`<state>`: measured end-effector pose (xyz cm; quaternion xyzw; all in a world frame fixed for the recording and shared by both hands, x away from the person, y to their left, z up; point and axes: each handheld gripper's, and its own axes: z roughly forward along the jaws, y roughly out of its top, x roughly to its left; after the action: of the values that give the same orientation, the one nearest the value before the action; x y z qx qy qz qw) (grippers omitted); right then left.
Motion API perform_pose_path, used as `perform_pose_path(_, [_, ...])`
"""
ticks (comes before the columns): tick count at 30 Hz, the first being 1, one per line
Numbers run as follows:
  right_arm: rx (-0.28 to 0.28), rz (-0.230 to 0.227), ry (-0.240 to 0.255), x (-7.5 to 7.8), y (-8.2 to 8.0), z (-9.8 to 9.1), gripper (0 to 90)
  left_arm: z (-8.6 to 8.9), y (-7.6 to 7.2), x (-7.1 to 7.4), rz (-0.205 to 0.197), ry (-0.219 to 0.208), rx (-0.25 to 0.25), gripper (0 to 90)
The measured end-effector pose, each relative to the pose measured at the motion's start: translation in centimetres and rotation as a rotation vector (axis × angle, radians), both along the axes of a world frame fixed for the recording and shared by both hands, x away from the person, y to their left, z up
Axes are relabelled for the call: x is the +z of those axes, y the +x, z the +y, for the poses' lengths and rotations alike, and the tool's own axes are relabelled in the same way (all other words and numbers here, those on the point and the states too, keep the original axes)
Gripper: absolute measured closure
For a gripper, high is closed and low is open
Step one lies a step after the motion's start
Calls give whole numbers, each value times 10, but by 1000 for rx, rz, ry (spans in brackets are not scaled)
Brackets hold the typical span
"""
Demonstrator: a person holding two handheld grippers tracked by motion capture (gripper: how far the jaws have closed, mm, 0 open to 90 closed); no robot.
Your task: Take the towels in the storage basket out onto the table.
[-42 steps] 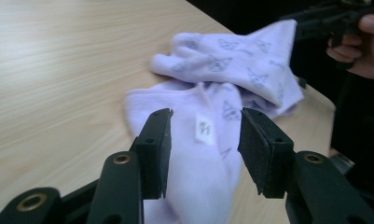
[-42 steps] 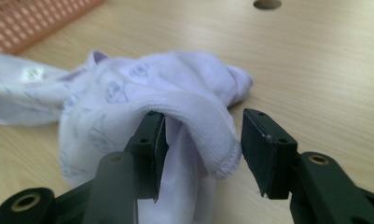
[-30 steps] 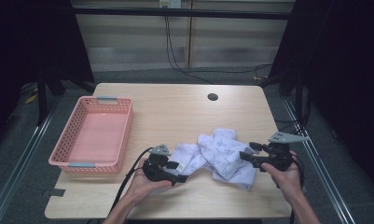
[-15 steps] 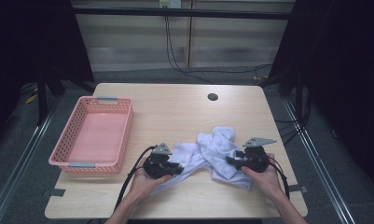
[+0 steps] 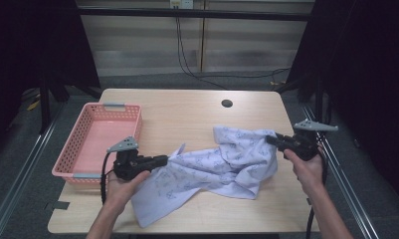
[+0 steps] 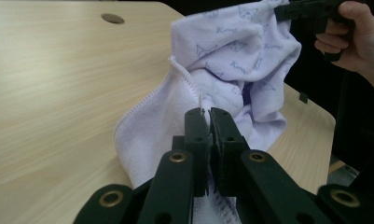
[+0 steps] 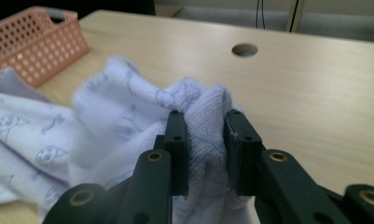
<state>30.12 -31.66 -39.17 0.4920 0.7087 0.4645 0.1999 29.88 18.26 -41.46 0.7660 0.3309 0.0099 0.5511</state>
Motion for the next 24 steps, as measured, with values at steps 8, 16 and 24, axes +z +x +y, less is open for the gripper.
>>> perform_pose_path(8, [-20, -79, -8, 54, 36, 1, 736, 3, -9, 41, -55, -127, -57, 868])
perform_pose_path(16, [-53, -128, -7, 86, 84, 2, 720, -18, 5, 49, -42, -104, -61, 829])
perform_pose_path(24, [-94, -22, -75, 16, 89, 0, 395, -16, 17, -5, 80, 34, -15, 536])
